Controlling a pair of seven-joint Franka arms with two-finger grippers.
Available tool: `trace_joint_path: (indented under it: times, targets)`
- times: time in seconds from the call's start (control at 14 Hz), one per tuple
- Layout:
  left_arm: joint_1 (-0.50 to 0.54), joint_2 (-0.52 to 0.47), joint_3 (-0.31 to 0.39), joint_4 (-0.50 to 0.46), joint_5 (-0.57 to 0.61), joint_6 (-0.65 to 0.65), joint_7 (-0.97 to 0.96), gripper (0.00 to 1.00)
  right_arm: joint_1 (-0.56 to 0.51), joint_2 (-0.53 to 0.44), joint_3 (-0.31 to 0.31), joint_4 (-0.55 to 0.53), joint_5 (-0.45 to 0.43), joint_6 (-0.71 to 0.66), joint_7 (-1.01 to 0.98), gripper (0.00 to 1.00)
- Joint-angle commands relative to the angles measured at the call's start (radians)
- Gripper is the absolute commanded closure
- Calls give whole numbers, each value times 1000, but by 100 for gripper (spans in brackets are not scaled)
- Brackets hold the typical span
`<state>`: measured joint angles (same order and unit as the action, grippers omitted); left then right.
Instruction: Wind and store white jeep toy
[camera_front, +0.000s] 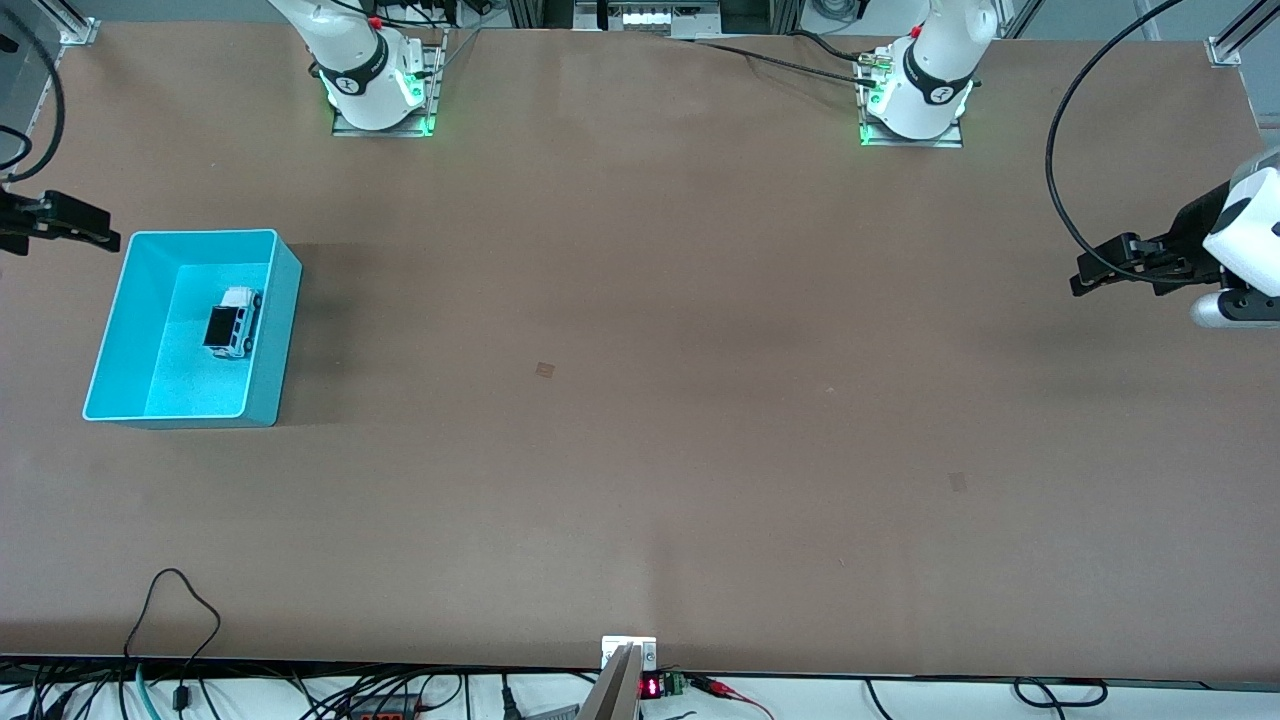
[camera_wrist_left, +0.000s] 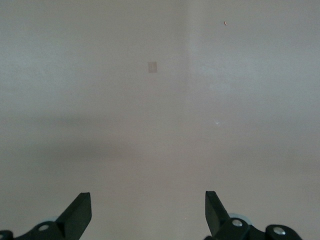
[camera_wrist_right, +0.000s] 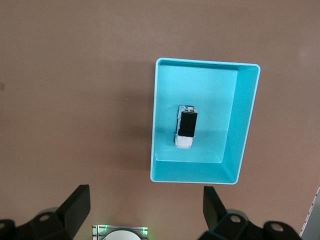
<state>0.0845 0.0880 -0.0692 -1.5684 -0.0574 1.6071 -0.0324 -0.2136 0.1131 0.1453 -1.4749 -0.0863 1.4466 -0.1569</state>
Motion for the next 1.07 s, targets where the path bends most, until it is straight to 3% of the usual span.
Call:
trace_joint_path:
  times: [0.0,0.14,0.36,1.0]
  targets:
    - [3,-14,-3,-2,8,-3,19,0,138,7,-126,7,4,-17,8,0]
    - [3,-14,-3,-2,8,-7,17,0,175,-6,-164,-7,2,-15,14,0]
    - [3,-14,-4,-2,8,-9,17,0,178,-35,-164,-54,11,-6,13,0]
    - [3,-14,-4,-2,8,-7,17,0,178,-33,-162,-56,11,5,13,0]
